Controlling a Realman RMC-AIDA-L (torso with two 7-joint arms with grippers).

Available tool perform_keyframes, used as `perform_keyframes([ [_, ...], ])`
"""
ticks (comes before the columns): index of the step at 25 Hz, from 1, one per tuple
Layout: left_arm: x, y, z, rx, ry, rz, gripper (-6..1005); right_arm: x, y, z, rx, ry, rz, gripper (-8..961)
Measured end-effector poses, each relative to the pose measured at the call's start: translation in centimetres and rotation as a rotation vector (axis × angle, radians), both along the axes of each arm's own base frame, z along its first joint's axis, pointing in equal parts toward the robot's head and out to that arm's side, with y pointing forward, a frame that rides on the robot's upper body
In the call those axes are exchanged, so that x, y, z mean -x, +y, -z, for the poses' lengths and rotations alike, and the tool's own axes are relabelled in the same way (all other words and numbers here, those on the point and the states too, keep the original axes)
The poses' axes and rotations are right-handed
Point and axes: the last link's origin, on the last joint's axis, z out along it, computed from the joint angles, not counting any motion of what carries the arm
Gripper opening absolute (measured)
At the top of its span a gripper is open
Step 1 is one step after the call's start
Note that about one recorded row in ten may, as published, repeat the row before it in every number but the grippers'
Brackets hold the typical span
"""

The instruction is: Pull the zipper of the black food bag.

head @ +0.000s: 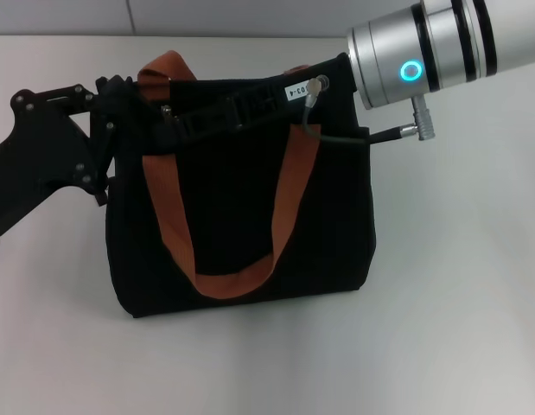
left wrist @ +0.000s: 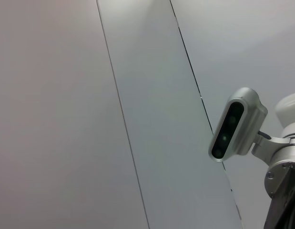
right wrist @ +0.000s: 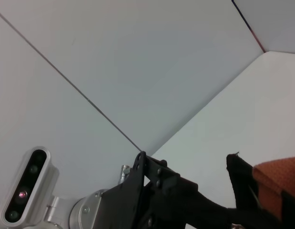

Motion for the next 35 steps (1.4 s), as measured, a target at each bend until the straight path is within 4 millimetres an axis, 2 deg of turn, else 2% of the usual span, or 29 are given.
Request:
perform_keyframes([
  [12,0.1,-0.2,0.0,0.005,-0.007,-0.006,21,-0.1,-0.1,-0.4,-0.015,0.007,-0.005,568],
  [21,0.0,-0.1,0.1,0.008,-0.010,-0.006,21,1.2,-1.0,0.3,0.033,0.039,-0.042,566],
  [27,-0.1,0.0,0.2,0.011,-0.014,-0.006,21,0.4,-0.7,0.2,0.016,0.027,-0.025,565],
  [35,-0.1,0.0,0.2,0.011,-0.012,-0.008,20,0.3,-0.6,0.2,0.010,0.023,-0.023,563],
])
